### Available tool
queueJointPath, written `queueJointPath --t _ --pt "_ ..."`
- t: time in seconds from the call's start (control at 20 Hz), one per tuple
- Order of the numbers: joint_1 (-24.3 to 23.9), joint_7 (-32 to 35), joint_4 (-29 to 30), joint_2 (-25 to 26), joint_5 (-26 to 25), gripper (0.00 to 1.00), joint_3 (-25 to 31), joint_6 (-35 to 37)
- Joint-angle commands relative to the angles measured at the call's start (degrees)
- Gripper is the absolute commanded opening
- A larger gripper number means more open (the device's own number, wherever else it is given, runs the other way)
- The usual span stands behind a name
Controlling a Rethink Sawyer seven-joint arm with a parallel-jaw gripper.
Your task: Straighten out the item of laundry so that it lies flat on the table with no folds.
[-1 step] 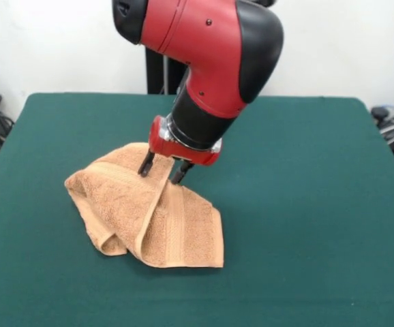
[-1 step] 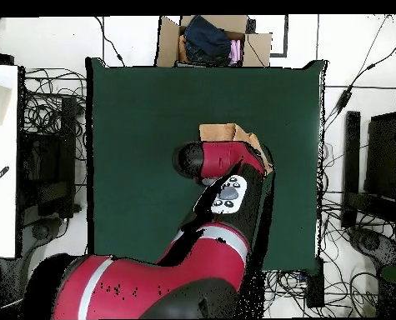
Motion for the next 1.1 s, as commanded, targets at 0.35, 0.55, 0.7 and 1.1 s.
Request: queueJointPath --t 0.35,0.55,0.7,1.1 --pt "-0.1 5.5 9.2 -4.3 -0.5 1.0 6.1 -2.1" --pt "0.1 5.5 9.5 -4.7 -0.5 1.0 5.9 -1.4" --pt "0.1 5.5 9.0 -4.0 -0.8 1.0 5.8 -1.4" --pt "1.2 4.7 4.9 0.1 -3.1 1.0 4.2 -0.6"
